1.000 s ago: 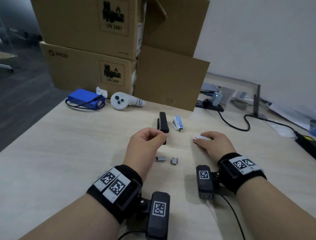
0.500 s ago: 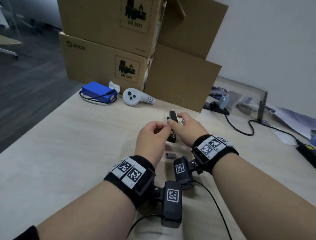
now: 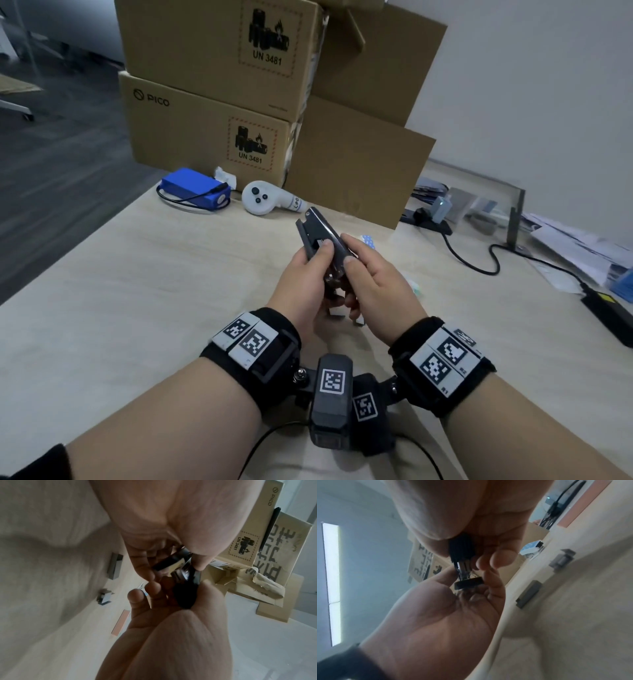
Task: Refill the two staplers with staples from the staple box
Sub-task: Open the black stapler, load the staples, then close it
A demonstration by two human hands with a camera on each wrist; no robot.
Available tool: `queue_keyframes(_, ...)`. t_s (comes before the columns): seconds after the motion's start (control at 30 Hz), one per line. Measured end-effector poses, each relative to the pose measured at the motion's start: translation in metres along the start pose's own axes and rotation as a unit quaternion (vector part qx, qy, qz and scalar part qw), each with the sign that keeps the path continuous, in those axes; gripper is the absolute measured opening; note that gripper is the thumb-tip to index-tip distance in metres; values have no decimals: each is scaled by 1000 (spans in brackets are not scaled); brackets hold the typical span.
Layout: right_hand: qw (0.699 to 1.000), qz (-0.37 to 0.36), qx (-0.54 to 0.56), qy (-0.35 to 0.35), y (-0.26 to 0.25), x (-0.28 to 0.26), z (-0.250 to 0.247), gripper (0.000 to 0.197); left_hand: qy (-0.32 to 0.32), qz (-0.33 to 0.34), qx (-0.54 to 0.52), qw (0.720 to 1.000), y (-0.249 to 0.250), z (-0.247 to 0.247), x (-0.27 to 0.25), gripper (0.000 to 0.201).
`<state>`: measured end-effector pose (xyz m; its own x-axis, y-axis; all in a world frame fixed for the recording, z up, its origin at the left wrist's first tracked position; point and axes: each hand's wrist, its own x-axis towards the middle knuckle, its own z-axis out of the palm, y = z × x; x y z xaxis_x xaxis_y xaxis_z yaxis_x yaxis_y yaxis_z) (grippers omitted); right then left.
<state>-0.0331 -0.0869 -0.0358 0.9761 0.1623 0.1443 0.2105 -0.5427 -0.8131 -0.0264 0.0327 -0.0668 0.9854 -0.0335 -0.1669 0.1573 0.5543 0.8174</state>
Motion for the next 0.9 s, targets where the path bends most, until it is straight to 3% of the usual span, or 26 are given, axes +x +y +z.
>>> queue_keyframes(0.1,1000,-28,-11,-7,2,-11,-3,53,-27,-8,-16,999,-4,0,-2,32)
queue_keyframes(0.2,998,-50,1,25,6,-18,-5,44,-17,-7,17,1000,-3,0,-3,33)
queue_keyframes(0.27,996,-39,47,67,7,-20,-7,33,-10,3,46,999,-3,1,-3,32)
queue_keyframes(0.33,987,-33,94,126,7,-20,-16,35,-9,4,76,997,-3,2,-3,29)
queue_keyframes(0.47,953,-64,162,249,0,-16,-43,27,-48,-30,112,992,0,5,-8,36)
queue_keyframes(0.63,927,-126,147,322,-10,-1,-69,10,-111,-77,134,982,2,4,-13,53)
queue_keyframes(0.77,923,-23,157,351,5,18,-88,21,-172,-90,208,959,0,4,-19,71)
queue_keyframes(0.9,936,63,189,289,31,21,-93,21,-220,-95,194,951,-2,7,-23,59)
